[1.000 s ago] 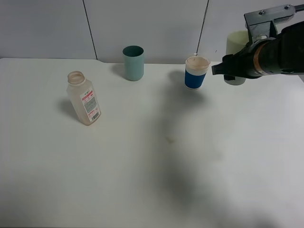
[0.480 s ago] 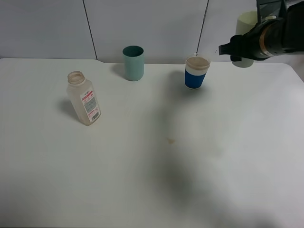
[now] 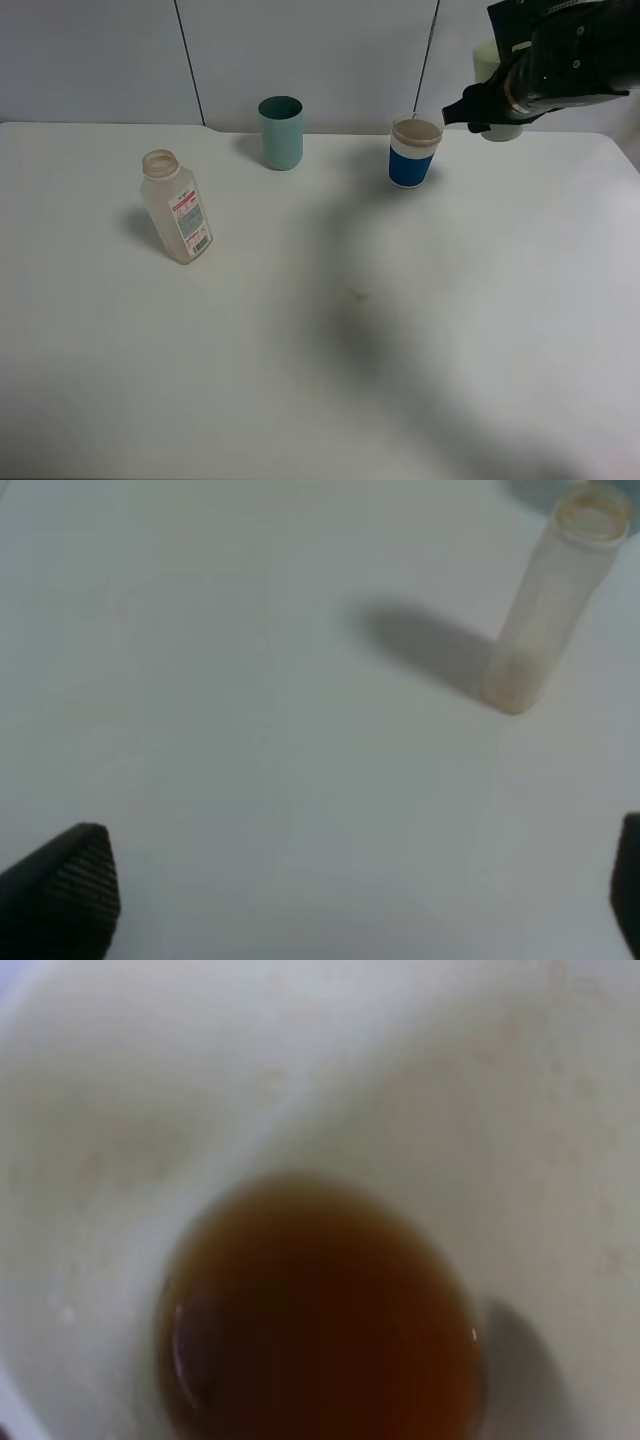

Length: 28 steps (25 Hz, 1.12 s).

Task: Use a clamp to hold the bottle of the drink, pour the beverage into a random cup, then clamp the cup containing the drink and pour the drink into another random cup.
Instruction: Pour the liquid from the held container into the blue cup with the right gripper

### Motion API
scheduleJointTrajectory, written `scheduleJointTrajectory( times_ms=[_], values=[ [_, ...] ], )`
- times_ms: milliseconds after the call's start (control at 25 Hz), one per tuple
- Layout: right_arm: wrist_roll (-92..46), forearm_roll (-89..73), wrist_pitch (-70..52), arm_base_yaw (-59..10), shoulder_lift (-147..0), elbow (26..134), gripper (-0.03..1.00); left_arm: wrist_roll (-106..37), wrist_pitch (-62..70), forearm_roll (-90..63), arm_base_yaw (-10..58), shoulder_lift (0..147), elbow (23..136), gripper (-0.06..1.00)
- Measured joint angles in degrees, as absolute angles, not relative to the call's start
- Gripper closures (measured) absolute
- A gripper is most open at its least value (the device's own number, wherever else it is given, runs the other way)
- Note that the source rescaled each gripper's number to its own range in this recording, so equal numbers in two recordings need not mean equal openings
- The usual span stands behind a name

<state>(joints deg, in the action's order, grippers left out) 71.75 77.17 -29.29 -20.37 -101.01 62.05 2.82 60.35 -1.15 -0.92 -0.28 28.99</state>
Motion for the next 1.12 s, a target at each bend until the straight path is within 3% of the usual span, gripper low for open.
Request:
scheduleJointTrajectory(
  times_ms=[480, 1120],
  values=[
    [54.3, 72.3, -37.1, -24.8, -109.1, 73.2, 0.97, 2.8, 60.3, -1.2, -0.9, -0.3, 29.0, -0.06],
    [42.6, 74.8, -43.5, -25.4, -110.8, 74.4, 0.97, 2.8, 60.3, -1.2, -0.9, -0.3, 29.0, -0.06]
  ],
)
